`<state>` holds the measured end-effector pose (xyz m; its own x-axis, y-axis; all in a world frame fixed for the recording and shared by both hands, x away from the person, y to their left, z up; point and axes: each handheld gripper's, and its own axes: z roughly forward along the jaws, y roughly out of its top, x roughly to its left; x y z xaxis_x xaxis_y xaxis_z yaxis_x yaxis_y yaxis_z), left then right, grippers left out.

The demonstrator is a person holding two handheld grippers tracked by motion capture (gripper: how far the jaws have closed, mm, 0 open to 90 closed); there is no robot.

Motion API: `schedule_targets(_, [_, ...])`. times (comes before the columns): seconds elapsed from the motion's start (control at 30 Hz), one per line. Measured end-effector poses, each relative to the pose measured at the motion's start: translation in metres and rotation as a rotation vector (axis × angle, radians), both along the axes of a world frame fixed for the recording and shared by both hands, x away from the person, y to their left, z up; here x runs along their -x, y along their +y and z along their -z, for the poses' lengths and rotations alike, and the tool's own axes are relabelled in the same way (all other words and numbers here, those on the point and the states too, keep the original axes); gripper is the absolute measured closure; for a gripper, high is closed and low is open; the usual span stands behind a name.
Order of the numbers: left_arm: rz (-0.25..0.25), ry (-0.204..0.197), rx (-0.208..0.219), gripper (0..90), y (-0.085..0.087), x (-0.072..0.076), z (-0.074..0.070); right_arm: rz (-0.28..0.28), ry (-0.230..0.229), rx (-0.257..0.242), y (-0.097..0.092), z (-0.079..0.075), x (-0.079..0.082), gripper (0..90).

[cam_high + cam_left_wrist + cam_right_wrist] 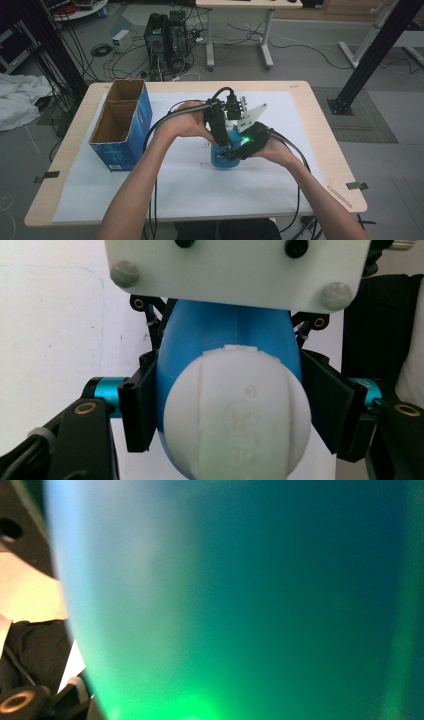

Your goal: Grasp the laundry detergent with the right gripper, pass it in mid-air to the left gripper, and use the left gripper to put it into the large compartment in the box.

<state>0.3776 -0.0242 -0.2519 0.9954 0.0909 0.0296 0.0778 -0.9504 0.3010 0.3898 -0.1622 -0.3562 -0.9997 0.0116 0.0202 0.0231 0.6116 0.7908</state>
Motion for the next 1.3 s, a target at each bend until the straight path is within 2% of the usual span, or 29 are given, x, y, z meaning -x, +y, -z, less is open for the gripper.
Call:
schedule_targets(0.07, [-0.003,0.001,-0.013,32.4,0.0,0.0002,-0.0007,-0.013,-0.003,0.009,-0.0007,-0.0002,-0.0007,43.6])
schedule_targets(0.13, [-0.009,0.003,-0.006,33.5,0.0003,0.0002,-0.0001,0.005,-0.004,0.001,0.0008,0.0006,0.0004,43.6])
schedule_targets(0.17, [-0.001,-0.002,-0.021,33.7,0.0,-0.0007,-0.0011,-0.005,0.0,0.001,0.0008,0.0006,0.0003,43.6])
schedule_targets(0.3, [-0.016,0.002,-0.019,36.2,0.0008,-0.0002,-0.0004,-0.005,0.002,0.004,0.0017,0.0012,0.001,43.6])
schedule_targets(0.63, [-0.011,-0.011,-0.024,37.7,0.0007,0.0015,-0.0011,-0.008,-0.002,-0.001,0.002,0.0016,0.0015,43.5])
schedule_targets(0.67, [-0.016,-0.005,-0.013,37.8,0.0012,0.0022,-0.0006,-0.011,0.0,-0.001,0.0021,0.0015,0.0017,43.4])
schedule_targets(0.77, [-0.014,-0.01,-0.014,38.0,0.0018,0.0024,-0.002,-0.01,0.003,-0.008,0.0022,0.0014,0.0022,43.1])
schedule_targets(0.8, [0.001,-0.015,-0.015,38.1,0.0019,0.0012,-0.0025,-0.013,0.002,-0.01,0.0023,0.0014,0.002,43.0])
schedule_targets(0.87, [0.01,-0.013,-0.041,38.1,0.0024,0.0004,-0.0041,-0.015,0.011,-0.01,0.0023,0.0013,0.0023,42.6])
schedule_targets(0.9, [-0.001,-0.009,-0.023,38.1,0.0023,0.0013,-0.0024,-0.017,0.007,-0.011,0.0026,0.0015,0.0022,42.4])
schedule_targets(1.3, [-0.008,-0.011,-0.028,38.1,0.0029,0.0013,-0.0011,-0.015,0.005,-0.008,0.0013,0.0001,0.0032,35.8])
